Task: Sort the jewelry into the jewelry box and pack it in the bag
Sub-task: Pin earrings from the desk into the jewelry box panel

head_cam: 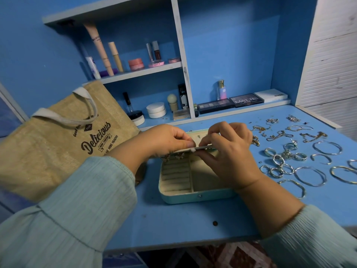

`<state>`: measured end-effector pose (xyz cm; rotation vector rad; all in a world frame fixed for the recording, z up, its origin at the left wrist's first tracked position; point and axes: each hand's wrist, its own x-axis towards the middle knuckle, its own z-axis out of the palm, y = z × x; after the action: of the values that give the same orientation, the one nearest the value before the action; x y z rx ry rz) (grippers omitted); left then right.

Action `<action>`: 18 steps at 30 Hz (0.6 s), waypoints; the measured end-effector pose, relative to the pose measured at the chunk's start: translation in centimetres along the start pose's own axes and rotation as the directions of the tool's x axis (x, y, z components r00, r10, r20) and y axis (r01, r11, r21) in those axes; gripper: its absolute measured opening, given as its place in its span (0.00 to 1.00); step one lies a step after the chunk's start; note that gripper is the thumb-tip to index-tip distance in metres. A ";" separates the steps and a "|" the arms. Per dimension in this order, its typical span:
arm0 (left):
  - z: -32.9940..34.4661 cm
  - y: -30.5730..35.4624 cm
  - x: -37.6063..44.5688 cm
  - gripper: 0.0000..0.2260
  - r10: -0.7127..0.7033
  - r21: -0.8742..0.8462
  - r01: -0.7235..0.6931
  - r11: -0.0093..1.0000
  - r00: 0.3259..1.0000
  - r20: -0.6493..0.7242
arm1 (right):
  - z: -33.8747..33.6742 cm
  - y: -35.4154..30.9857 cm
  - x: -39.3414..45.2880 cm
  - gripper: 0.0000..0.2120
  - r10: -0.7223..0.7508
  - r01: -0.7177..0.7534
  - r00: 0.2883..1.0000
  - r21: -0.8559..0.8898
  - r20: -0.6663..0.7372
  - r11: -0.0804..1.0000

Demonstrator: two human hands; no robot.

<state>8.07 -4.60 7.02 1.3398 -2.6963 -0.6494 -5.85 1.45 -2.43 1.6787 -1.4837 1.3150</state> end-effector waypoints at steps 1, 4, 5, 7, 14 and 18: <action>-0.1 0.1 0.0 0.02 0.000 0.016 0.000 1.000 1.000 0.009 | 0.0 0.0 0.0 0.11 0.002 -0.002 1.000 -0.001 -0.002 1.000; -0.5 0.4 0.1 0.02 0.014 0.061 -0.015 0.998 1.000 0.017 | 0.0 0.0 0.1 0.11 0.014 -0.014 1.000 0.014 -0.020 1.000; -0.6 0.6 0.1 0.02 0.019 0.073 -0.020 0.997 1.000 0.018 | 0.0 0.0 0.1 0.11 0.015 -0.014 1.000 0.017 -0.025 1.000; -0.8 0.9 0.2 0.02 0.022 0.100 -0.025 0.995 0.999 0.031 | 0.1 0.1 0.0 0.11 0.009 -0.008 0.999 0.016 -0.032 1.000; -1.3 1.4 0.2 0.08 -0.016 0.185 -0.003 0.983 0.995 0.098 | 0.1 0.1 0.0 0.11 0.012 -0.011 1.000 0.033 -0.024 0.999; -1.6 1.8 0.2 0.06 -0.034 0.184 0.009 0.983 0.991 0.129 | 0.2 0.2 0.0 0.12 0.013 -0.011 0.999 0.041 -0.029 0.999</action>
<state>6.98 -4.28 9.17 1.4153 -2.9133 -0.5196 -5.95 1.21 -2.58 1.6713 -1.4613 1.3798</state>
